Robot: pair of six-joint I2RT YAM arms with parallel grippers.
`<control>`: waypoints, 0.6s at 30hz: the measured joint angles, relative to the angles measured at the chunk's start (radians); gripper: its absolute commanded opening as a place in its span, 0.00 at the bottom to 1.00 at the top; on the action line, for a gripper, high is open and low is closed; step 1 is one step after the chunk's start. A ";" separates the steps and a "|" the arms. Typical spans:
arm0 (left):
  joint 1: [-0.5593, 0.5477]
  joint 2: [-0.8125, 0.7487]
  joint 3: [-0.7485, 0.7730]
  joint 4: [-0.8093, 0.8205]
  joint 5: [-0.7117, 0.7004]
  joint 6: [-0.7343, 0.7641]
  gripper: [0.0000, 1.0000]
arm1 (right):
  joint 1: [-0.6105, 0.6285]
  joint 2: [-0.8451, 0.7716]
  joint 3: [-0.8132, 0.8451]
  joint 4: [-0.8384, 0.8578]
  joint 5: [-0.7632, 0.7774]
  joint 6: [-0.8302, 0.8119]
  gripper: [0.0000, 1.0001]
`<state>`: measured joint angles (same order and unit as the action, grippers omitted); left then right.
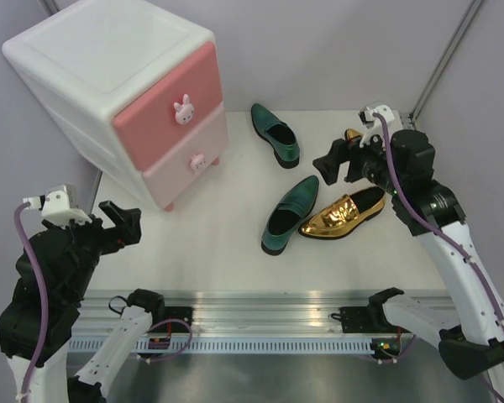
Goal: Place and organize the shoes in the shoe cabinet
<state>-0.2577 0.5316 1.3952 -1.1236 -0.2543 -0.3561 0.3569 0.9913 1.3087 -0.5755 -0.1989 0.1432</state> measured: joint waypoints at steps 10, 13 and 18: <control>0.000 0.022 -0.045 -0.008 0.025 -0.022 1.00 | 0.029 0.203 0.021 0.189 -0.033 0.033 0.98; 0.000 0.032 -0.056 -0.009 0.028 -0.024 1.00 | 0.076 0.245 -0.008 0.293 -0.034 0.005 0.98; 0.000 0.047 -0.069 -0.010 0.029 -0.026 1.00 | 0.179 0.385 -0.026 0.435 -0.059 -0.056 0.98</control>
<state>-0.2577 0.5789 1.3266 -1.1339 -0.2256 -0.3824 0.5354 1.3766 1.2823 -0.1406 -0.2581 0.0868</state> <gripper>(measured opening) 0.995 0.979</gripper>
